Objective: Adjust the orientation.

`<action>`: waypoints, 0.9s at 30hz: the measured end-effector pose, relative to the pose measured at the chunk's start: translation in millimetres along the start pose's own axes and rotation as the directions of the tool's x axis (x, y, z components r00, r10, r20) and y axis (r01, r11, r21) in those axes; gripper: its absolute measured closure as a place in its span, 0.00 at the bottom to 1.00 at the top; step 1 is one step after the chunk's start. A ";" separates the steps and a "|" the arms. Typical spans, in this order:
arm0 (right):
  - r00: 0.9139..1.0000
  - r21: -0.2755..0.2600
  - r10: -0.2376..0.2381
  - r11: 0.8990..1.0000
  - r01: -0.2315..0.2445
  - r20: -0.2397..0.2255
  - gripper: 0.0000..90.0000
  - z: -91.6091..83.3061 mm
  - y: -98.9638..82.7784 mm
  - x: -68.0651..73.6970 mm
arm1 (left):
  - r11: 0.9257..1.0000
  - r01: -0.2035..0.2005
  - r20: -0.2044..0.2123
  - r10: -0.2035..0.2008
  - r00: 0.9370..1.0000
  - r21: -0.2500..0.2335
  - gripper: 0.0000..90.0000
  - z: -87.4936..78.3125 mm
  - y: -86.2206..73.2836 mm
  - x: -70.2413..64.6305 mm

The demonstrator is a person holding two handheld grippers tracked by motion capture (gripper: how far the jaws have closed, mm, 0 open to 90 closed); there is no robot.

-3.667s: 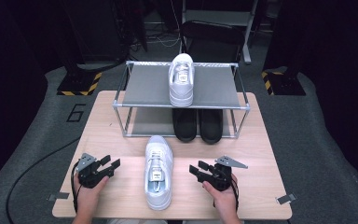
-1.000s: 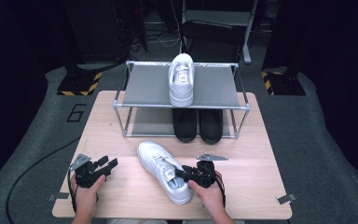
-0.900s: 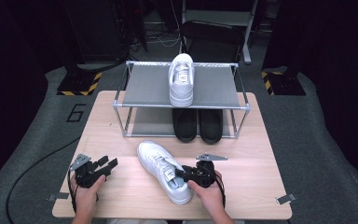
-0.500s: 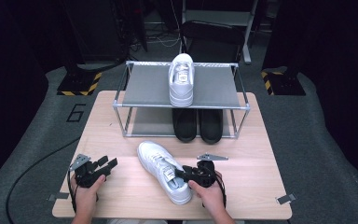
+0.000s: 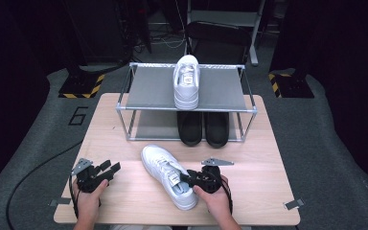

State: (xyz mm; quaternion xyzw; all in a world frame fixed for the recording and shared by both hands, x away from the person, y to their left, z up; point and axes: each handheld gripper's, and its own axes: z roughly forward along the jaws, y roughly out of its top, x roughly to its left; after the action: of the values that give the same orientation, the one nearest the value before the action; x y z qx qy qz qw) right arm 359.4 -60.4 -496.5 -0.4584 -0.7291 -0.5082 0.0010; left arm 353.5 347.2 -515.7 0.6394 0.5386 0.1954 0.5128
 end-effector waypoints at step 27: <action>0.998 -0.032 -0.057 0.998 0.058 0.034 0.77 -2.3 -0.5 2.9 | 1.000 0.016 -0.010 -0.016 1.000 0.000 0.52 -0.4 -0.6 1.7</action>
State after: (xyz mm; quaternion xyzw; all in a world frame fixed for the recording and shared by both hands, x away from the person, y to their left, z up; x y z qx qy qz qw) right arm 356.3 -60.2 -494.4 -0.4453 -0.7335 -0.5125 -0.0333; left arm 353.5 348.9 -516.6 0.6339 0.5463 0.1945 0.5117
